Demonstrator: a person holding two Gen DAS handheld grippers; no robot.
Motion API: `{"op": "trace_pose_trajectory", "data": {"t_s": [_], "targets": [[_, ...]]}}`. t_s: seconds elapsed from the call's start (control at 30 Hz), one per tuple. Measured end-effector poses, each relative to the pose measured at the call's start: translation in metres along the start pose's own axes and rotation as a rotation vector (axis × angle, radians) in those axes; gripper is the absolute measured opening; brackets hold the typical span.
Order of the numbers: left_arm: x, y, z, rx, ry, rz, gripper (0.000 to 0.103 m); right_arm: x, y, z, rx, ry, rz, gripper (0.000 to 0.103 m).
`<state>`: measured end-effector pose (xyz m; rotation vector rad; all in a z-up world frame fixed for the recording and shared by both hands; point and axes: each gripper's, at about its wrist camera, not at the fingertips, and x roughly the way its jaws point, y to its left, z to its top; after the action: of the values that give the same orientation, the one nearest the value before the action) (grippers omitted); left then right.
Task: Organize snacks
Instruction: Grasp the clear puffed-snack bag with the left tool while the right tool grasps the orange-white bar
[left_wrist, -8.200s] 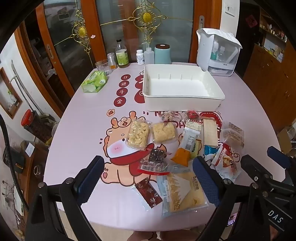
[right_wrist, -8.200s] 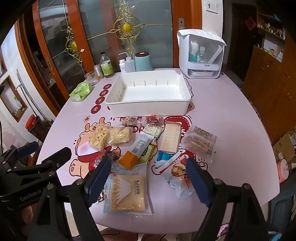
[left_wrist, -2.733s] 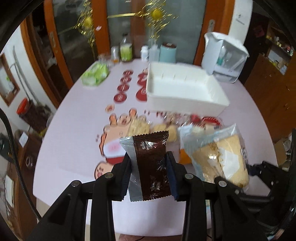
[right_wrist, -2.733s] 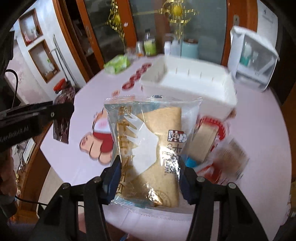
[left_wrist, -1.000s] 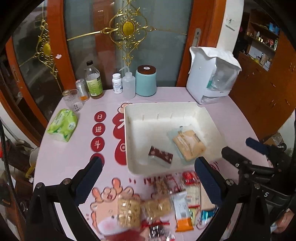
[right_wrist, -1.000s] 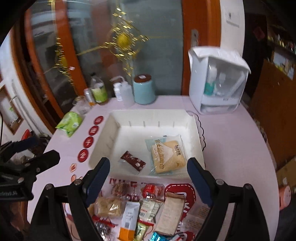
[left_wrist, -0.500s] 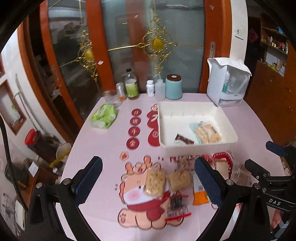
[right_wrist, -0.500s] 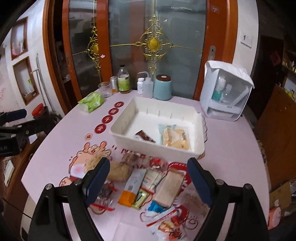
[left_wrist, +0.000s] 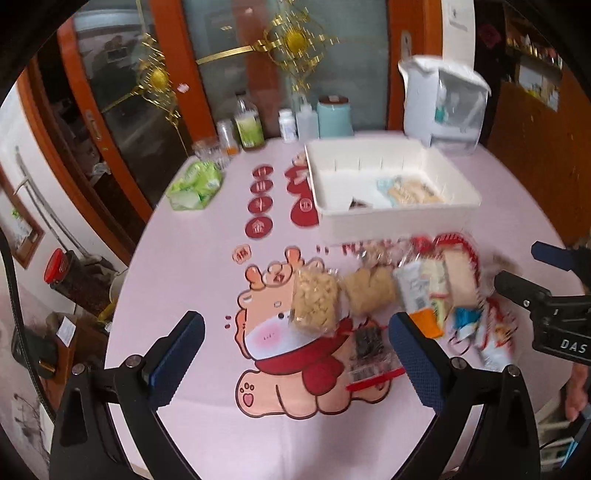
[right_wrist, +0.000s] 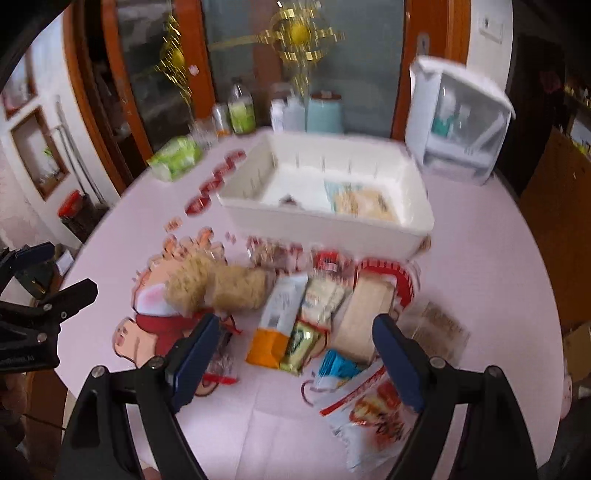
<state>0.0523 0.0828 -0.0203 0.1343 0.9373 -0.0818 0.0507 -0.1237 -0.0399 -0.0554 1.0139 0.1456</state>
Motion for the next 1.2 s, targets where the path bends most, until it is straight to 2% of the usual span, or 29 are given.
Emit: {"op": "trace_pose_trajectory", "data": {"t_s": [0.07,0.13,0.17,0.43,0.6,0.7,0.8,0.9,0.97,1.03,1.17,1.2], "targets": [[0.022,0.001,-0.002,0.016,0.046,-0.029,0.099,0.019,0.005,-0.006,0.015,0.049,-0.008,0.081],[0.044,0.003,-0.004,0.027,0.088,-0.054,0.099,0.035,0.010,-0.009,0.023,0.089,-0.022,0.070],[0.054,0.003,-0.005,0.031,0.109,-0.062,0.099,0.046,0.014,-0.010,0.026,0.116,-0.038,0.069],[0.147,0.012,-0.001,0.004,0.292,-0.172,0.099,0.100,0.030,-0.013,0.054,0.218,-0.090,0.068],[0.191,0.011,0.001,-0.009,0.360,-0.186,0.099,0.125,0.033,-0.012,0.058,0.262,-0.134,0.068],[0.207,0.011,0.001,-0.016,0.386,-0.182,0.099,0.135,0.037,-0.011,0.047,0.280,-0.159,0.068],[0.220,0.010,0.000,-0.015,0.409,-0.173,0.099,0.145,0.041,-0.013,0.034,0.306,-0.179,0.060],[0.228,0.008,-0.002,-0.013,0.423,-0.173,0.099,0.152,0.045,-0.013,0.003,0.313,-0.213,0.058],[0.232,0.008,-0.002,-0.015,0.429,-0.175,0.099,0.154,0.049,-0.014,-0.021,0.308,-0.236,0.052],[0.236,0.007,-0.002,-0.016,0.438,-0.176,0.099,0.154,0.052,-0.014,-0.050,0.296,-0.272,0.039],[0.242,0.001,-0.003,-0.012,0.450,-0.164,0.099,0.154,0.052,-0.015,-0.045,0.282,-0.266,0.038],[0.241,-0.002,-0.004,0.002,0.445,-0.152,0.095,0.152,0.050,-0.016,-0.040,0.279,-0.260,0.038]]}}
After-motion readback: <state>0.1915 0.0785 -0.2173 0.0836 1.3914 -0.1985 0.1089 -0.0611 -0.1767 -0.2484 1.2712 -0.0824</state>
